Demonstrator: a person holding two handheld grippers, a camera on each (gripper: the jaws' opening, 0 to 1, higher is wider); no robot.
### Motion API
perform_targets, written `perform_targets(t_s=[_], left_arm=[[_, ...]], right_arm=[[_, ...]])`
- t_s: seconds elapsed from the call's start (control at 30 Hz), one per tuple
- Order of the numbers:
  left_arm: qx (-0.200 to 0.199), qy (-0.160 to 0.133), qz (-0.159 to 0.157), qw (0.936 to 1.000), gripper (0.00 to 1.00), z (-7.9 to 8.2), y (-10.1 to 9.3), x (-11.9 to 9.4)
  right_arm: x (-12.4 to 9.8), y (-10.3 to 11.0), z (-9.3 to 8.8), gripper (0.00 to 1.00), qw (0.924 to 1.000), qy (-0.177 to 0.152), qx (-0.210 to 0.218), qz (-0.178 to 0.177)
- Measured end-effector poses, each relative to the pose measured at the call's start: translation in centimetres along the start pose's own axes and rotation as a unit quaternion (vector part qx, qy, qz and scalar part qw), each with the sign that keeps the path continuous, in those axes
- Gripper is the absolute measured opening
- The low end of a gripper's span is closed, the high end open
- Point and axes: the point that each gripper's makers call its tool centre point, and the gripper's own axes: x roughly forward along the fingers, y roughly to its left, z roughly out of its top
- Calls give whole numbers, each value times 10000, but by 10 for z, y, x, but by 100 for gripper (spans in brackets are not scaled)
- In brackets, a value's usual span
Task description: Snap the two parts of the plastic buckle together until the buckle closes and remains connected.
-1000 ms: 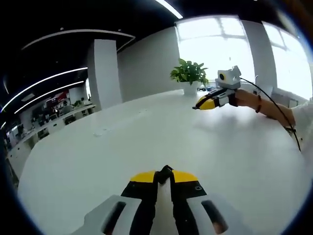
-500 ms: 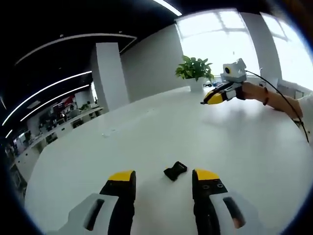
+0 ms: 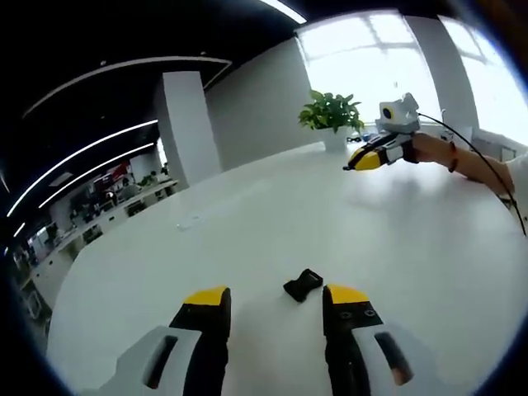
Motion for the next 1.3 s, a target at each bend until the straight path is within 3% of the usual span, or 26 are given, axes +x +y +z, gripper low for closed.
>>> perform_targets(t_s=[0.83,1.1,1.3], left_arm=[[-74,31,452,9989,44,-3,31,6],[-55,44,898,9959,44,-4,47,2],[-176,4,919,9956,45,-3,43,-2]], right_arm=[[0,5,3,12,10000,-46,-12,39],[0,6,4,12,10000,-50,-36,52],[1,6,4,12,10000,-49,-46,57]])
